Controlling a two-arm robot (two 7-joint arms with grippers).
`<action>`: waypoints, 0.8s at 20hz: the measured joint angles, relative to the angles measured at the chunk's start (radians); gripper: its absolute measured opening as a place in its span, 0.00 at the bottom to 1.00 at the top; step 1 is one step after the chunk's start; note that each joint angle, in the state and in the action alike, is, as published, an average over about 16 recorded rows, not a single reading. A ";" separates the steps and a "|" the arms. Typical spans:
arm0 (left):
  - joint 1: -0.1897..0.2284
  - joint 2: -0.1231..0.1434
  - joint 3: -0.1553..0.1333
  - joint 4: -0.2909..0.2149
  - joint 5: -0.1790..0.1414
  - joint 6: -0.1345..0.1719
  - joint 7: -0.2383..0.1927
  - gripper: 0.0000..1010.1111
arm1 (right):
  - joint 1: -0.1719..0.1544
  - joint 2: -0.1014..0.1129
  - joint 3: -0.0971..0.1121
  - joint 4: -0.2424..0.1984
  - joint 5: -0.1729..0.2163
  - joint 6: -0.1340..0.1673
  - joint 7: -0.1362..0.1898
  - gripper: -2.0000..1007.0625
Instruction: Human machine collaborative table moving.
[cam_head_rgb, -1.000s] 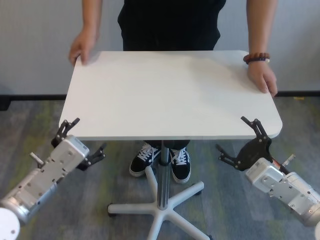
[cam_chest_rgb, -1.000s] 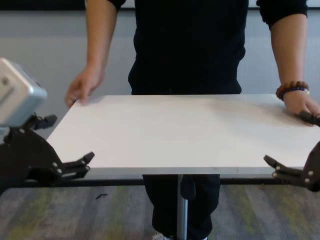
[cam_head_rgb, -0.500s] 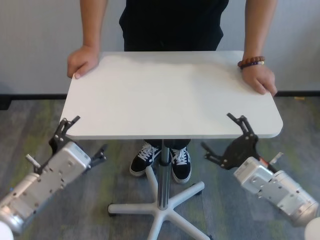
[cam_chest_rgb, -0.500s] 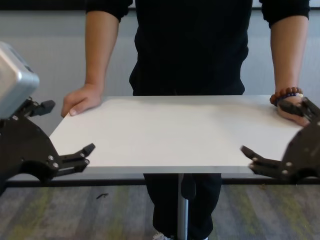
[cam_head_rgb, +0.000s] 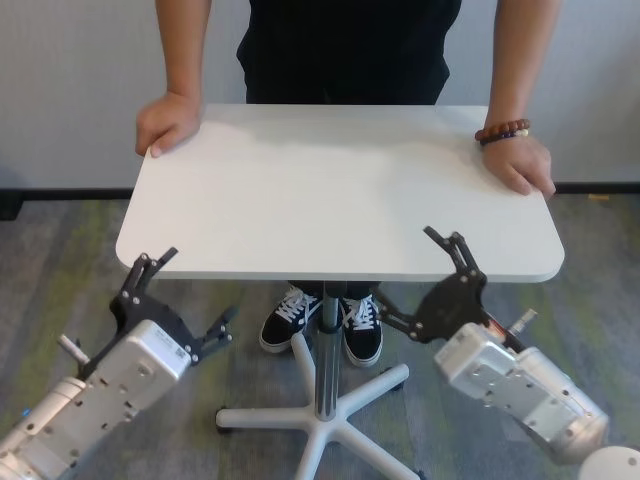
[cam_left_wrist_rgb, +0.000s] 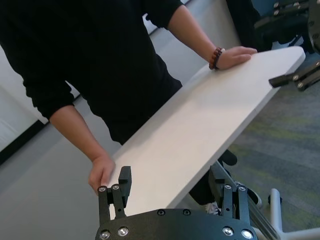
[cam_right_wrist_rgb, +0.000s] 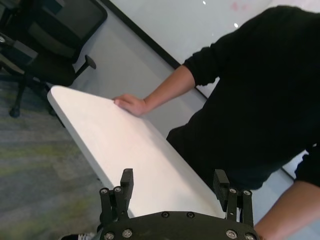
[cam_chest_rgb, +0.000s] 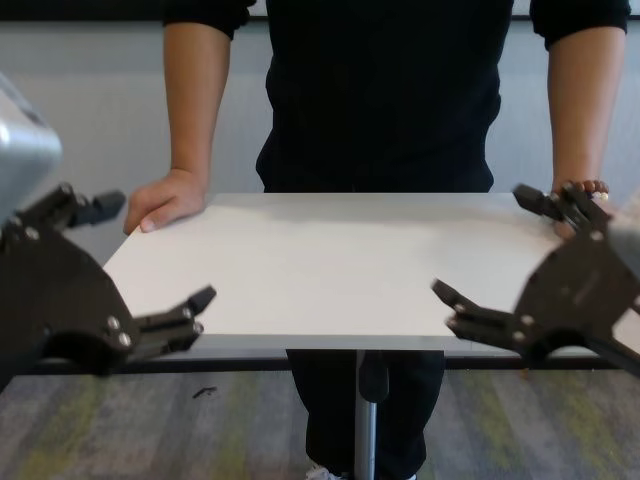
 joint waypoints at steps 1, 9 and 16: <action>0.006 0.000 -0.002 -0.012 0.001 -0.001 0.000 0.99 | 0.000 -0.004 -0.001 -0.009 -0.007 0.004 0.000 0.99; -0.013 -0.005 -0.015 -0.080 0.018 0.003 -0.003 0.99 | 0.029 -0.019 -0.004 -0.070 -0.084 0.043 0.012 0.99; -0.074 -0.018 -0.002 -0.087 0.039 0.017 -0.009 0.99 | 0.077 -0.019 -0.009 -0.088 -0.148 0.076 0.021 0.99</action>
